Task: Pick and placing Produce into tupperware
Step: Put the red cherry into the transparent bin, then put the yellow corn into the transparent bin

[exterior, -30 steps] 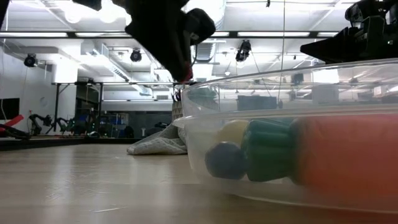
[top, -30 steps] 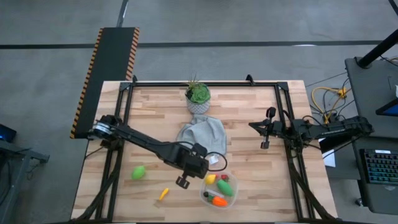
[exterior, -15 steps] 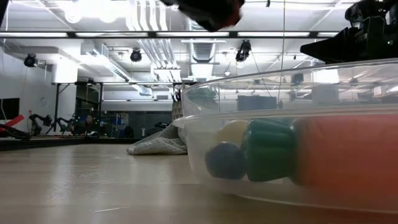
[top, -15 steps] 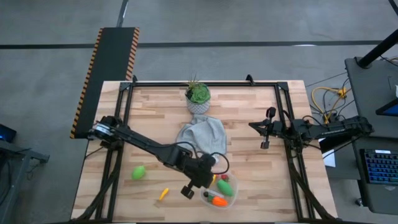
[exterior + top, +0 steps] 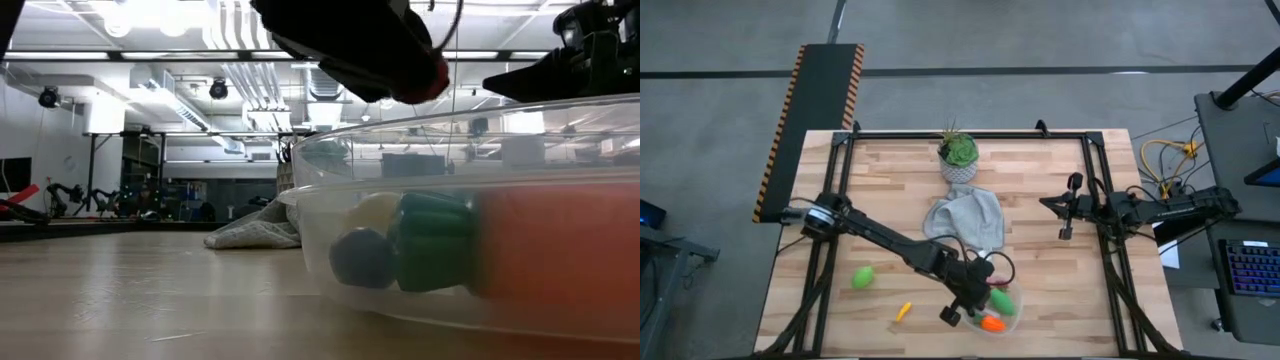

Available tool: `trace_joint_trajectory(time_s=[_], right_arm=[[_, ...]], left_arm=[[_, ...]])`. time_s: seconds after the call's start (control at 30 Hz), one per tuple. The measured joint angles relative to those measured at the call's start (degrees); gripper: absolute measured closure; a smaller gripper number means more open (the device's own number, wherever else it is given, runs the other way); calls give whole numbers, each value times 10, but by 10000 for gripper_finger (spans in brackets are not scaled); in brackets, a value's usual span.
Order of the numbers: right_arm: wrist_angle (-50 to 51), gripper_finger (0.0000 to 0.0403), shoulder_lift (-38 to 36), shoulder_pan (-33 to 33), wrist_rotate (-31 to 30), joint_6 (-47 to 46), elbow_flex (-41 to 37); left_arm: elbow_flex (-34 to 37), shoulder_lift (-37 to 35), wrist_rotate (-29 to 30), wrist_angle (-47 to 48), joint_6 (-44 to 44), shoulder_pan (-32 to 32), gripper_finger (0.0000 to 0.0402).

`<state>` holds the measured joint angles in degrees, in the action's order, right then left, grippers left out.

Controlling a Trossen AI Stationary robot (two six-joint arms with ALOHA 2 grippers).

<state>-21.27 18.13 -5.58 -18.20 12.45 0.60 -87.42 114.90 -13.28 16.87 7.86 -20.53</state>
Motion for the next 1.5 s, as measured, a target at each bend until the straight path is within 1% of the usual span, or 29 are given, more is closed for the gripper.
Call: trace_joint_trajectory(time_s=[0.37,0.7,1.0,1.1,1.2,1.3,1.43,1.5], right_arm=[[5,394,0,0,-29,0,0],[5,394,0,0,-29,0,0],[6,394,0,0,-29,-3,0],[10,394,0,0,-29,-4,0],[10,394,0,0,-29,-4,0],[10,394,0,0,-29,0,0],[9,394,-1,0,-29,15,0],[8,394,-3,0,-33,21,0]], left_arm=[[-3,9,-3,-6,0,2,396],[-3,10,0,-4,-15,3,336],[-3,10,0,-1,-15,3,294],[-7,10,0,25,-13,3,285],[-12,4,1,83,1,3,278],[-19,-5,21,137,0,2,266],[-16,-17,32,183,-31,2,225],[-15,-22,55,205,-43,2,195]])
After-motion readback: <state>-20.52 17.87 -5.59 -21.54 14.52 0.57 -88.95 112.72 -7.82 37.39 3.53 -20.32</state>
